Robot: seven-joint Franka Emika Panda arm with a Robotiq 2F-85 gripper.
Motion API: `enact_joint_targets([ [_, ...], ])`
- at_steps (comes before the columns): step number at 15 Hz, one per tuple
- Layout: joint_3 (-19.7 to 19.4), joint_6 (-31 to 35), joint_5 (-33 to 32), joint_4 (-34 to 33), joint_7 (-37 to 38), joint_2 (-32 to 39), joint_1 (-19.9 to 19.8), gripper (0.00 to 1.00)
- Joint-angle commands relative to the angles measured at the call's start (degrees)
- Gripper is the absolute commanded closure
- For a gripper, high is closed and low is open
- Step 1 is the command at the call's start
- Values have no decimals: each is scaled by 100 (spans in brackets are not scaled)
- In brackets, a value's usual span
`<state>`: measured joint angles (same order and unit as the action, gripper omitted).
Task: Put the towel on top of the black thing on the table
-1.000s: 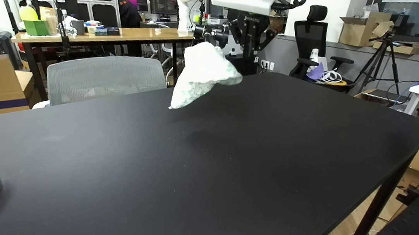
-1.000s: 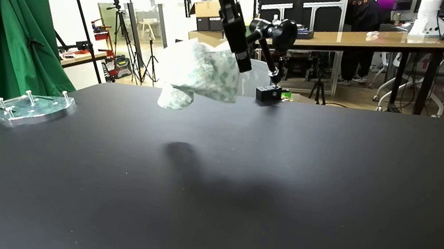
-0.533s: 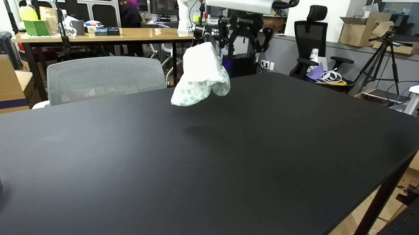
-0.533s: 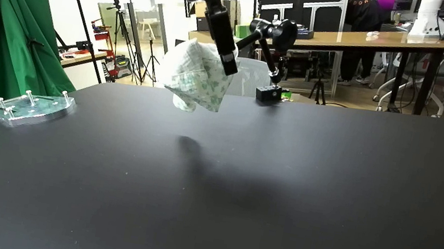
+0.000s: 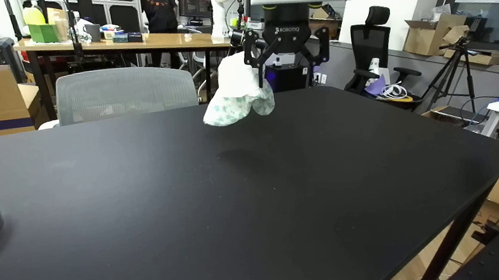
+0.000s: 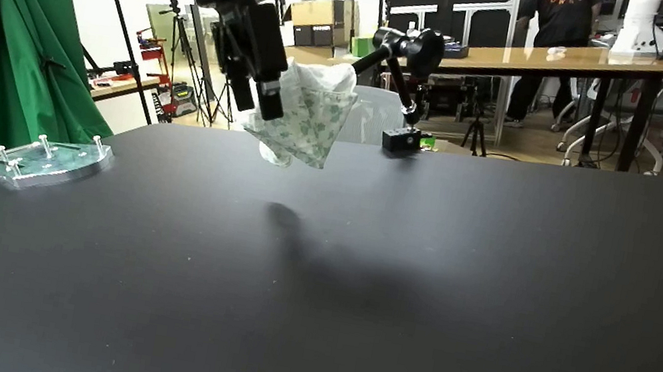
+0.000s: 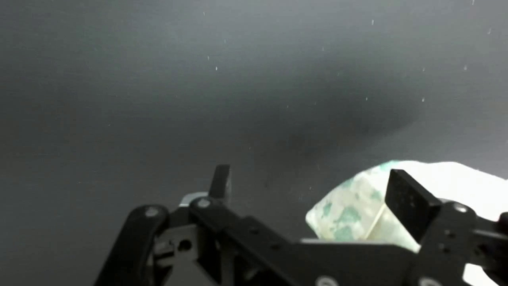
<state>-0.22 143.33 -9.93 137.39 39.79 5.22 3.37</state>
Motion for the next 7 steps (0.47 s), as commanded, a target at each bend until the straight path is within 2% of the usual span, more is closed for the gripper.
enact_joint_targets([
  [1,202,-698,456,266,-1238,-519,43,0],
  [7,407,-1704,1235,432,-3439,-882,107,0],
])
